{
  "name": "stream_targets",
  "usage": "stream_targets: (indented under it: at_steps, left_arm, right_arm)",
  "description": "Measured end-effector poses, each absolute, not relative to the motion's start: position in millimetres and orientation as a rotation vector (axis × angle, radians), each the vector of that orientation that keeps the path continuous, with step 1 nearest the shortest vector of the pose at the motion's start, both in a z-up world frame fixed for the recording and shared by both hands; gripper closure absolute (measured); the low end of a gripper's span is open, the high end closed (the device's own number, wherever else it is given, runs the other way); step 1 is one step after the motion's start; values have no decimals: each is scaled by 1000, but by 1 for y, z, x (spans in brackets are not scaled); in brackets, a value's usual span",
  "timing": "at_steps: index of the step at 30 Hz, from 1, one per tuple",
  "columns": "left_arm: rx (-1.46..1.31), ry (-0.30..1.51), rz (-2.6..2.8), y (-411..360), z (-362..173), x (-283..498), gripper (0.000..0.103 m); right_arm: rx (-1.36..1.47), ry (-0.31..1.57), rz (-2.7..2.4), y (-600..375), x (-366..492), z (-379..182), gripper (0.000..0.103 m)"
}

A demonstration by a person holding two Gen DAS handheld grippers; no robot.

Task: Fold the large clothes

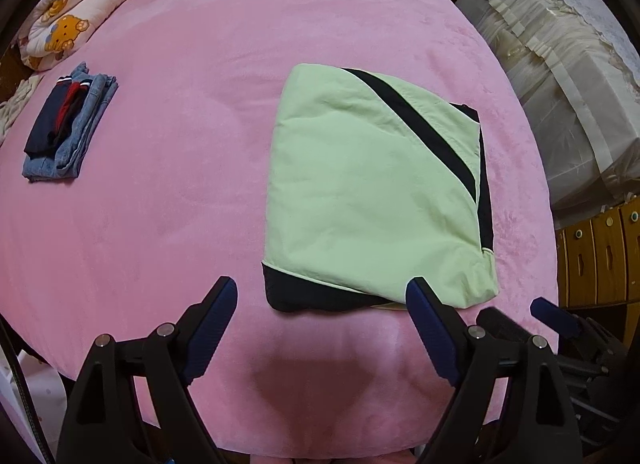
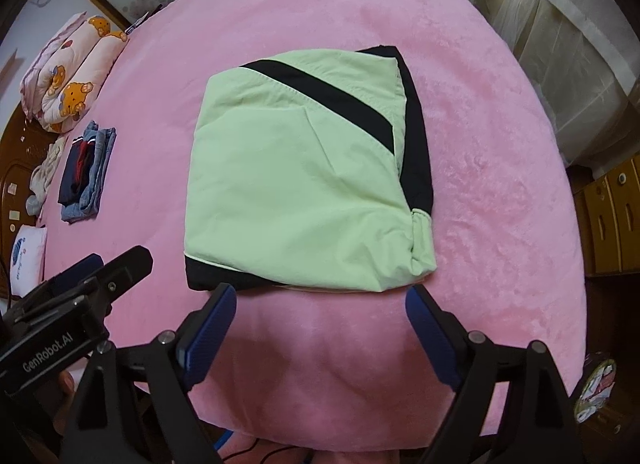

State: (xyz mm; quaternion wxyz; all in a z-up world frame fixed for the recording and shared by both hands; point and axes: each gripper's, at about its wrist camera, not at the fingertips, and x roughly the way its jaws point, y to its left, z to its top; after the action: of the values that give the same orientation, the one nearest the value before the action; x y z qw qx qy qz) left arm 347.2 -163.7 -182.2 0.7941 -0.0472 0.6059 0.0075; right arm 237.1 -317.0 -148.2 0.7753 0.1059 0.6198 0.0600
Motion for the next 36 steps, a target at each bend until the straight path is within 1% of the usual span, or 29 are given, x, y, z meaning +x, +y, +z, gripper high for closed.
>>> stream_targets:
  at_steps: [14,18,26,31,34,36]
  left_arm:
    - [-77,1335,-7,-179,-189,349,18]
    - [-72,1355,-6,-178,-199,353,17]
    - [-104,1458,10,-152,-257,380,18]
    - [-173,1472,-15,-127,-287,399,18]
    - [-240,1471,-50,-112,-299,411,18]
    - [-284,1470,-74,-105,-307,419,20]
  right_arm:
    - [199,1346,153,-320,234,-153,16]
    - [205,1358,158,-322,236,-161,16]
    - [274,1368,149,-350,253,-201,16]
    - [465,1357,176,-390,282,-241,16]
    - [538,1386,163,-412,305,-268,16]
    - [590,1388,194,-423,319,-284,16]
